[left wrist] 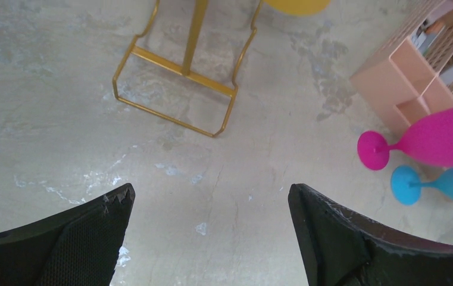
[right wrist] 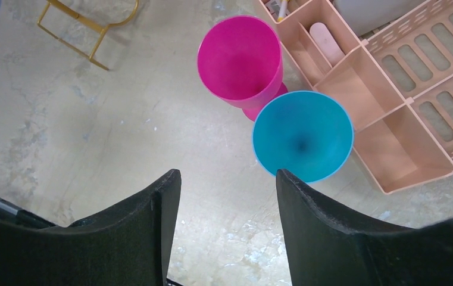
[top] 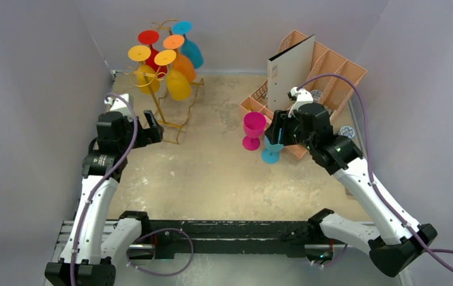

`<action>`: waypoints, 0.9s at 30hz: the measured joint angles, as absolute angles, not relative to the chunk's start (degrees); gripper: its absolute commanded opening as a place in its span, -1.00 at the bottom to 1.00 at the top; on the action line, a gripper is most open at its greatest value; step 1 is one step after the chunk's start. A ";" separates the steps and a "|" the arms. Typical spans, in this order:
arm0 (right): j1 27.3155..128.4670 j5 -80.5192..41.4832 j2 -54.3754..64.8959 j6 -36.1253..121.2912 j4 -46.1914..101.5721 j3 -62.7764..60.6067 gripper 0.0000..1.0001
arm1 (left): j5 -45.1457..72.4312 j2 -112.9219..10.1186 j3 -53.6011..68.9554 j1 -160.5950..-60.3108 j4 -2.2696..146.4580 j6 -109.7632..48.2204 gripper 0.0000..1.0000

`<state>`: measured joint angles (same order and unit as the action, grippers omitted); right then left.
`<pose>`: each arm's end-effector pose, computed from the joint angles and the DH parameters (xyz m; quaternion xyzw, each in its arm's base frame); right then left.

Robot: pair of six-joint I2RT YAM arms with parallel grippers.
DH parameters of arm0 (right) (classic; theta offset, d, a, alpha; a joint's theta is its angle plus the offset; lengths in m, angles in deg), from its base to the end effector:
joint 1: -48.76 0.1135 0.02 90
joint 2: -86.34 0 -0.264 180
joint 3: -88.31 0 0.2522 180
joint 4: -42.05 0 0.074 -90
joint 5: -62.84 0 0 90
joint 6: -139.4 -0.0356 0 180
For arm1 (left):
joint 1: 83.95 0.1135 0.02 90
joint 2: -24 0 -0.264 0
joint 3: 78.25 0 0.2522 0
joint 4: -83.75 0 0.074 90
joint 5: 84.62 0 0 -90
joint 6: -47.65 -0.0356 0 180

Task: Take the wine glass off the wine glass rack
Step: Move the wine rack to the center of the board.

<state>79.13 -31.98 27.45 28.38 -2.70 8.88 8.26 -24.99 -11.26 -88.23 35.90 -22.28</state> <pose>0.1910 0.1084 0.3831 -0.0456 0.8380 0.2035 0.5043 0.1810 -0.0153 0.3361 -0.1064 0.8586 -0.1269 0.4851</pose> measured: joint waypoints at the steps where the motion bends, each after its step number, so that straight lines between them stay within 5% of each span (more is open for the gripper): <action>1: 79.13 -31.93 27.53 28.21 -2.74 8.88 0.25 | 9.28 -24.99 -10.23 -86.81 35.55 -21.84 1.00; 27: 79.13 -26.45 31.49 24.64 -6.52 8.90 0.29 | 26.16 -53.55 33.55 -66.35 26.35 -18.30 0.86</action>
<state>79.13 -26.45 31.49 24.64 -6.52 8.90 26.16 -53.55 33.55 -66.35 26.35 -18.30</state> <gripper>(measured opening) 0.640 0.960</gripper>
